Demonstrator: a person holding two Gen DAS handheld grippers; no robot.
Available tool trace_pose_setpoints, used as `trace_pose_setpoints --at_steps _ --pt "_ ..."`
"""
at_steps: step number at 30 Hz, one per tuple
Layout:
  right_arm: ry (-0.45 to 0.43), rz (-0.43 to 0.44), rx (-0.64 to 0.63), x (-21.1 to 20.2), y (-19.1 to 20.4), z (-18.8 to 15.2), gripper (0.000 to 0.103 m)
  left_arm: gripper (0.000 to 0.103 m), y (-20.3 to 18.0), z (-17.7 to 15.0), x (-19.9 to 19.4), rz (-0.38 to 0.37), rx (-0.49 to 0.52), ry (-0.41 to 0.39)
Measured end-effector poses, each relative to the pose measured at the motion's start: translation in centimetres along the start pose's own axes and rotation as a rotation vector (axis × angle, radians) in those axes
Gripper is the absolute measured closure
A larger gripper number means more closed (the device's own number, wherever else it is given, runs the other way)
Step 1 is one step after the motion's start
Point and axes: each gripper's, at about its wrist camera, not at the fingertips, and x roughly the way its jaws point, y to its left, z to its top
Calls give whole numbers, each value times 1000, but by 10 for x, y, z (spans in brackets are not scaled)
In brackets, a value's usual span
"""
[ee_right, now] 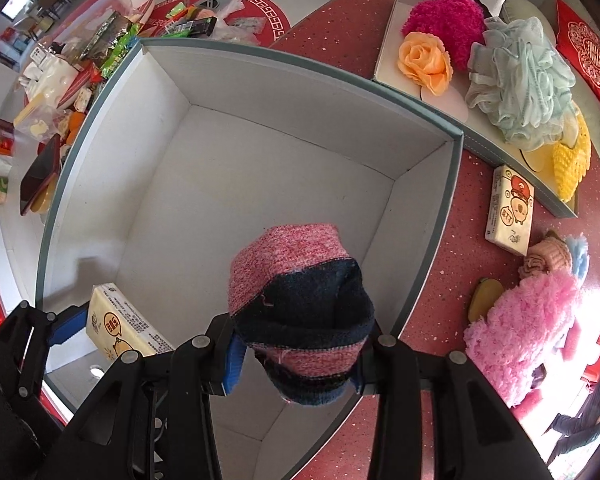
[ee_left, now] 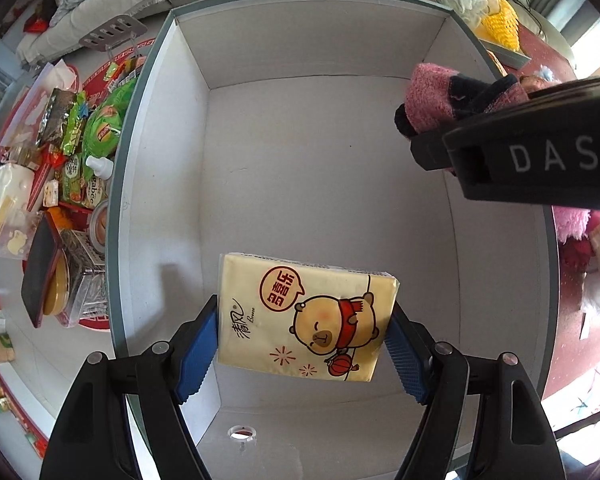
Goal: Organize soft objects
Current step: 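Carry tissue pack and striped sock over the white box with both tools, then open both tools to drop tissue pack and striped sock into the box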
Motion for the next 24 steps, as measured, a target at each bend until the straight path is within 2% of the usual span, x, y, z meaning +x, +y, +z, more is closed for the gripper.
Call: trace_pose_setpoints --at_steps 5,12,17,24 --pt "18 13 41 -1 -8 -17 60 26 -7 -4 1 29 98 -13" --pt "37 33 105 -3 -11 -51 60 26 -16 -8 -3 23 197 -40" --pt "32 58 151 -9 -21 -60 60 26 -17 -11 -5 -21 158 -25" --pt "9 48 131 -22 -21 -59 59 26 -23 -14 -10 -29 145 -26"
